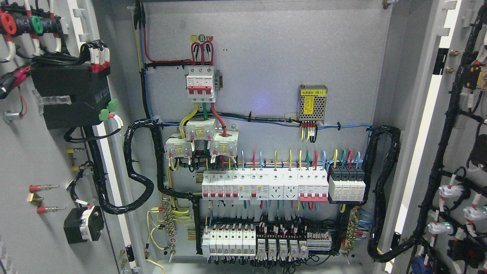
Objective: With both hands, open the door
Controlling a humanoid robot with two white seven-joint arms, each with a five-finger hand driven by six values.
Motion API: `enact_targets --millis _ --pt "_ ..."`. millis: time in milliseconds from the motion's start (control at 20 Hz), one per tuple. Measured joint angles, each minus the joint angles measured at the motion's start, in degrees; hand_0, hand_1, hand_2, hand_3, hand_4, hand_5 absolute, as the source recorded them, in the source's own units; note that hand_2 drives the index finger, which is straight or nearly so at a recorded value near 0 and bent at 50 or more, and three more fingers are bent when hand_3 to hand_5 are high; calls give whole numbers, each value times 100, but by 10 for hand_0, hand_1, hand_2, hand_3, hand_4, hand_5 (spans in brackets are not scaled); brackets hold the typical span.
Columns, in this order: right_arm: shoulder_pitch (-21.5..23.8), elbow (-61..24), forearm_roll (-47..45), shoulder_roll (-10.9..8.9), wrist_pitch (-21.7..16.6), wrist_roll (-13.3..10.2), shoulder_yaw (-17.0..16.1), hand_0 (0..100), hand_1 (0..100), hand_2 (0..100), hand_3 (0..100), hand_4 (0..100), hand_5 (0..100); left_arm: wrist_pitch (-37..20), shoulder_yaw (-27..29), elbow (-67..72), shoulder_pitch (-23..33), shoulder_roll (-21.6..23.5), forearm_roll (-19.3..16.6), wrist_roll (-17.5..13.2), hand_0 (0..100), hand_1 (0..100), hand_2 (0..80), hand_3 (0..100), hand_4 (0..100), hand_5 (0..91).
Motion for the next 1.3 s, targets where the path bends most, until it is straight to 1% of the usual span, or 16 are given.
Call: enact_targets --millis 351,501,701,851,1202,1302 --pt "73 -374 -520 -110 -12 -5 -185 383 0 0 0 0 0 -1 -6 -568 -185 -5 6 -2 0 0 0 0 0 0" --pt "47 -525 -706 -138 134 -9 -296 384 0 0 0 0 0 -2 -10 -754 -274 -11 7 -2 0 0 0 0 0 0" --pt "-86 -683 -966 -161 454 -20 -476 384 0 0 0 0 0 -2 -11 -1048 -340 -46 7 -3 0 0 0 0 0 0" --pt "-179 -773 -1085 -177 560 -43 -665 384 0 0 0 0 0 -2 -4 -1274 -368 -88 8 -29 0 0 0 0 0 0" --pt "-359 -919 -1291 -242 746 -94 -1016 383 0 0 0 0 0 -3 21 -1654 -476 -180 8 42 0 0 0 0 0 0" --pt "-395 -948 -1356 -269 825 -158 -1134 384 0 0 0 0 0 -4 27 -1737 -555 -240 8 53 0 0 0 0 0 0"
